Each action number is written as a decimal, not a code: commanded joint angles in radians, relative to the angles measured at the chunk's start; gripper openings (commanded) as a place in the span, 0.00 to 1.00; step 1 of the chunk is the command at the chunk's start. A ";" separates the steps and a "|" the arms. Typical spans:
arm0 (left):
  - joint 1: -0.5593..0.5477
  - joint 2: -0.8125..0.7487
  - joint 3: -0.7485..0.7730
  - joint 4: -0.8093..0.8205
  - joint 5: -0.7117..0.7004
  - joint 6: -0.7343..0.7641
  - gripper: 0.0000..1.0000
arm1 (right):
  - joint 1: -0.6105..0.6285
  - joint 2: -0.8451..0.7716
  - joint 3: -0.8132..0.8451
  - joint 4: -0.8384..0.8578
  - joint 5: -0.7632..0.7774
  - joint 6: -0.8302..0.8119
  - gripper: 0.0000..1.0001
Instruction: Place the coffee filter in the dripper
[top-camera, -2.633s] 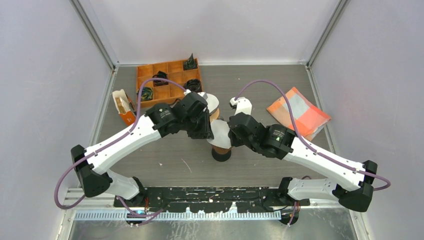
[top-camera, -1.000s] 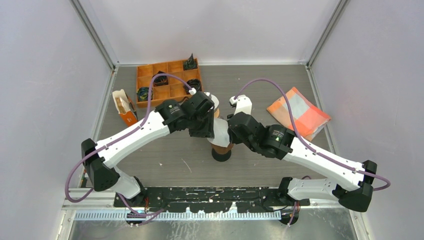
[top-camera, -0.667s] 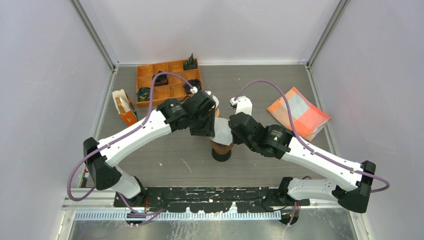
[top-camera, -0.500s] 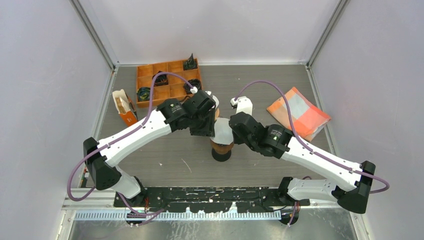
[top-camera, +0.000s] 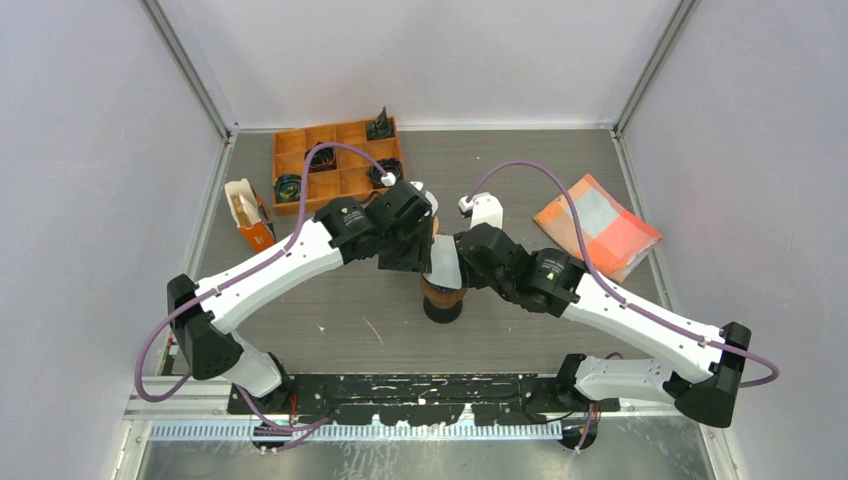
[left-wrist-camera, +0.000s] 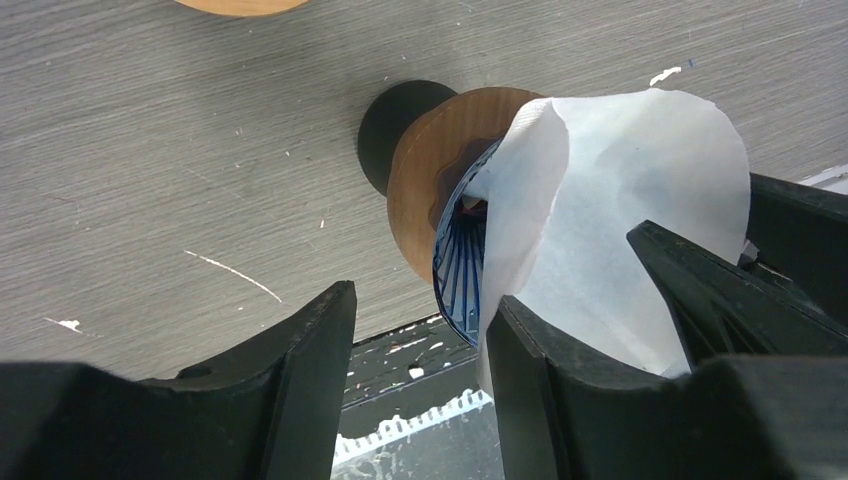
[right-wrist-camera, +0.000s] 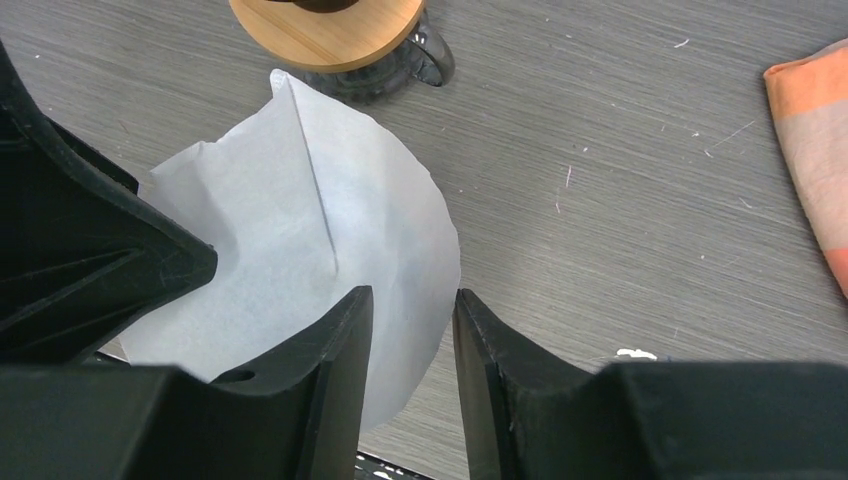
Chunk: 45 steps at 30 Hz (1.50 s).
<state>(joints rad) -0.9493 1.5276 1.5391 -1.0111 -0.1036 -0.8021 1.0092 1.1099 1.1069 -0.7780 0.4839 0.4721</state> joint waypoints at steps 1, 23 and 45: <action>0.000 -0.011 0.043 0.024 -0.022 0.021 0.53 | -0.018 -0.044 0.046 0.041 0.028 -0.019 0.43; 0.029 0.056 0.059 0.033 0.014 0.070 0.60 | -0.118 -0.033 -0.076 0.165 -0.101 -0.059 0.47; 0.032 0.029 0.011 0.031 0.014 0.063 0.60 | -0.144 -0.083 -0.081 0.180 -0.149 -0.080 0.48</action>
<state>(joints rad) -0.9215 1.5993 1.5497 -0.9924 -0.0856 -0.7475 0.8680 1.0790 0.9775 -0.6212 0.3275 0.4126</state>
